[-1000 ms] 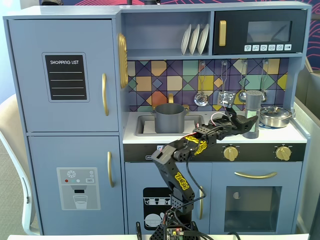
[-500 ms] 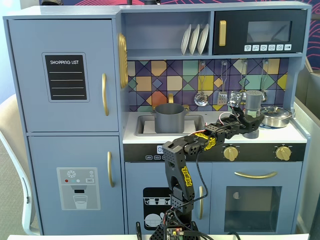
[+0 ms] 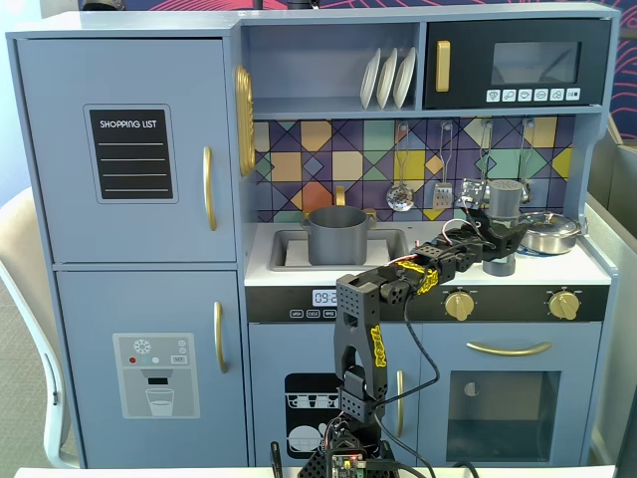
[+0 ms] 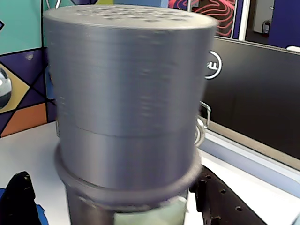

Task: Put salt in the gray recipient

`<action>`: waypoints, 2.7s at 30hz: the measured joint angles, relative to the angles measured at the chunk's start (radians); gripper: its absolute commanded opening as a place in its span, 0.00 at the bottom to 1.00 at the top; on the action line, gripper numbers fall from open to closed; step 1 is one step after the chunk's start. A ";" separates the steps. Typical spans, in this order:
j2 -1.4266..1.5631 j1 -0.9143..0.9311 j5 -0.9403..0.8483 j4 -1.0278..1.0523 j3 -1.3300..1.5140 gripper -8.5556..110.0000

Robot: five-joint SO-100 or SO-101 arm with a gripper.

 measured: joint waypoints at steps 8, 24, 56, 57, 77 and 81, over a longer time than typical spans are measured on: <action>-0.048 -0.011 -0.017 0.000 -0.057 0.28; -0.046 -0.032 -0.034 0.002 -0.064 0.07; 0.198 -0.750 0.930 0.749 -0.509 0.07; 0.198 -0.775 0.973 0.749 -0.509 0.07; 0.198 -0.922 2.066 0.752 -0.509 0.07; 0.198 -0.971 2.178 0.744 -0.509 0.07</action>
